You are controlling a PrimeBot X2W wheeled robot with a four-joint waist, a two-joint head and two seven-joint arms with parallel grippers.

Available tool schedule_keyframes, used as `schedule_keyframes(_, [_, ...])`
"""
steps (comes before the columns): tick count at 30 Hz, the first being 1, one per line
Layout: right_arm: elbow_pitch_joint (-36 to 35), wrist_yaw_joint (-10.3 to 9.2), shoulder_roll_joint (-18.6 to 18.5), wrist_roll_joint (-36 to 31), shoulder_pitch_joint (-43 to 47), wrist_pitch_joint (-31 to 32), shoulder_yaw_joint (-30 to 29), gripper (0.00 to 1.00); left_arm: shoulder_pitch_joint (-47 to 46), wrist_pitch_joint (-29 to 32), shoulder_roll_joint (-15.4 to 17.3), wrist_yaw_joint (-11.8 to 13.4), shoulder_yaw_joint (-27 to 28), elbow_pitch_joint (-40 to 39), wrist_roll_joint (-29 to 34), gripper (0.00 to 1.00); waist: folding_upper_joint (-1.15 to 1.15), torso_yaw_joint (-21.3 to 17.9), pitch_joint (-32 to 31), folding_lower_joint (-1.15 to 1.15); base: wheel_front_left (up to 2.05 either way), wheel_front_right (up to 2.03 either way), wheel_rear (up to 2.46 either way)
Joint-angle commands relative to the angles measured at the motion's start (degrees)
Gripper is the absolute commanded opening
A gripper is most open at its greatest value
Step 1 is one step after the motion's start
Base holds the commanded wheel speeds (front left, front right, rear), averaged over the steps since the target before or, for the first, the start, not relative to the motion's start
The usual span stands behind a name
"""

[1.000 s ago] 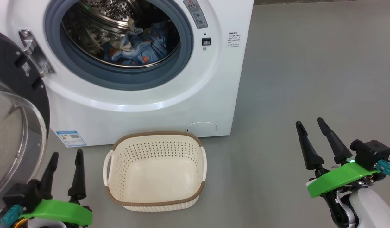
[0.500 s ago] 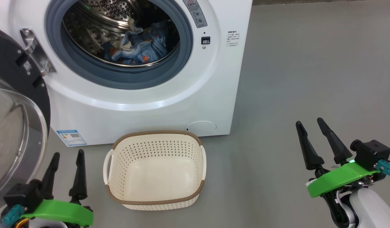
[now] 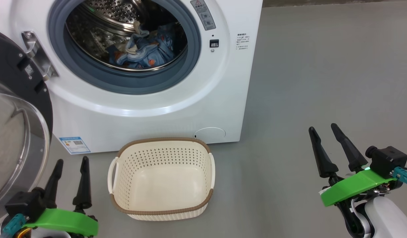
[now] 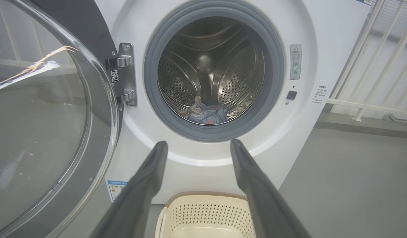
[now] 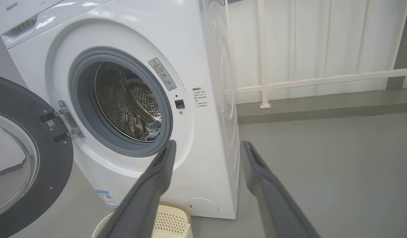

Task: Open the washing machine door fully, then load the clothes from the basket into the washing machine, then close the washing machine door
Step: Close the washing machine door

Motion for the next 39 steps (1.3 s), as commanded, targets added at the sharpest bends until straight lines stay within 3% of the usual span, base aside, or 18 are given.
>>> schedule_keyframes(1, [-1.07, 0.32, -0.97, 0.50, -0.05, -0.46, 1.00, 1.00, -1.01, -0.31, 1.72, 0.55, 2.00, -0.95, -0.47, 1.00, 0.00, -0.01, -0.03, 0.00, 0.00, 0.00, 0.00])
schedule_keyframes(20, [-1.15, 0.32, -0.74, 0.46, 0.52, -0.46, 0.49, 1.00, -0.93, -0.31, 2.20, 0.70, 1.50, -1.08, -0.63, 1.00, 0.00, 1.78, -0.19, 0.00, 0.00, 0.00, 0.00])
schedule_keyframes(39, [-0.62, 0.32, -0.38, 0.80, 1.37, -0.46, 1.08, 1.00, -0.44, 0.21, 2.44, 2.50, 0.80, -0.22, -0.43, 1.00, 0.00, 10.39, -1.90, 0.00, 0.00, 0.00, 0.00])
